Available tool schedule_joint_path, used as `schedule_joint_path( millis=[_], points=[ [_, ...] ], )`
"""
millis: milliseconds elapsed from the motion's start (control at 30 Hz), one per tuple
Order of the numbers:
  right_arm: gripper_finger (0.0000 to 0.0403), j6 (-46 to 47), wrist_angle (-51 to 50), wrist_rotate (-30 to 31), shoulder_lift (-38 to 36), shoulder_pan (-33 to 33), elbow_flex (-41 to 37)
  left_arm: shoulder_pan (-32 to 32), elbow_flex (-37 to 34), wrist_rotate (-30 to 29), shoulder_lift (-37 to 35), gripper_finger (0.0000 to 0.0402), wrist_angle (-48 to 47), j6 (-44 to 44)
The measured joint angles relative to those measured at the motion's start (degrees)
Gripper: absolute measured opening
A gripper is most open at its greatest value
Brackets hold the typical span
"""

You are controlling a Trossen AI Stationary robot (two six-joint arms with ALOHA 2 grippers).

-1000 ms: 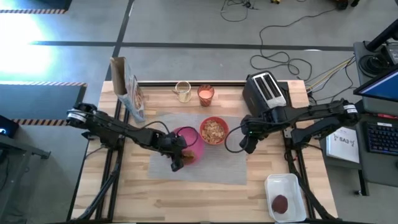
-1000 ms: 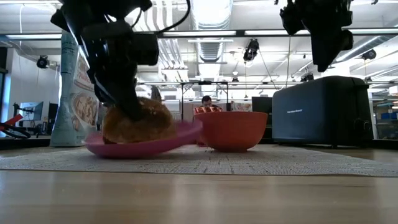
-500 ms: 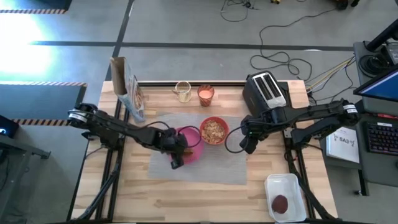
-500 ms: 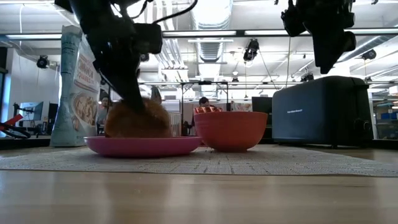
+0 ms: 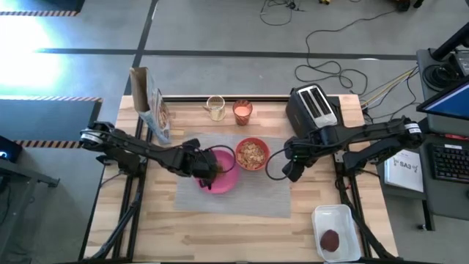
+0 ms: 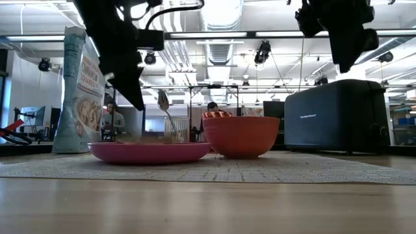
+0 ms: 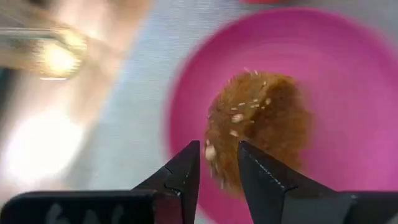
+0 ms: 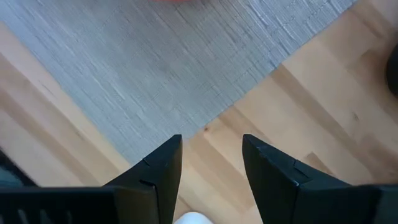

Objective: Arrange a breakfast setting
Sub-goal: Put the toasted bread on the pink plate, then put the apple on the gray placemat to the bottom right of the pink plate and red bowl

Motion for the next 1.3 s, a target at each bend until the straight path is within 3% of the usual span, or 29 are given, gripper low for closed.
schedule_joint_path(
  millis=[100, 333, 500, 733, 867, 967, 1167, 1300],
  points=[
    [0.0157, 1.7, -0.6, -0.2, 0.0, 0.3, 1.1, 0.6, 0.0, -3.5, 0.0, 0.0094, -1.8, -0.1],
    [0.0157, 11.1, -0.7, -4.6, 0.0, 4.4, 4.0, 0.6, 0.8, -2.1, 0.0, 0.0095, -1.6, 0.0],
    [0.0157, 27.6, -0.8, -8.7, 0.0, 13.0, 4.2, 0.4, 3.3, -0.9, 0.0, 0.0095, 1.6, 3.5],
    [0.0157, 51.1, -0.7, -7.8, 0.1, 27.5, 4.2, -0.2, 6.2, -0.9, 0.0, 0.0095, 9.6, 13.1],
    [0.0157, 59.9, -0.6, -6.2, 2.3, 34.4, 4.2, -0.5, 6.4, -0.9, 0.0, 0.0094, 11.3, 15.1],
    [0.0157, 62.9, -0.5, -6.6, 5.7, 38.1, 4.2, -0.5, 6.2, -0.9, 0.0, 0.0094, 13.0, 15.6],
    [0.0167, 63.3, 3.1, -16.2, 12.7, 41.5, 4.4, -0.4, 6.5, -0.9, 0.0, 0.0094, 16.5, 20.1],
    [0.0181, 65.7, 3.4, -19.5, 16.4, 42.0, 5.2, -0.4, 6.8, -0.9, 0.0, 0.0094, 18.7, 21.9]
  ],
)
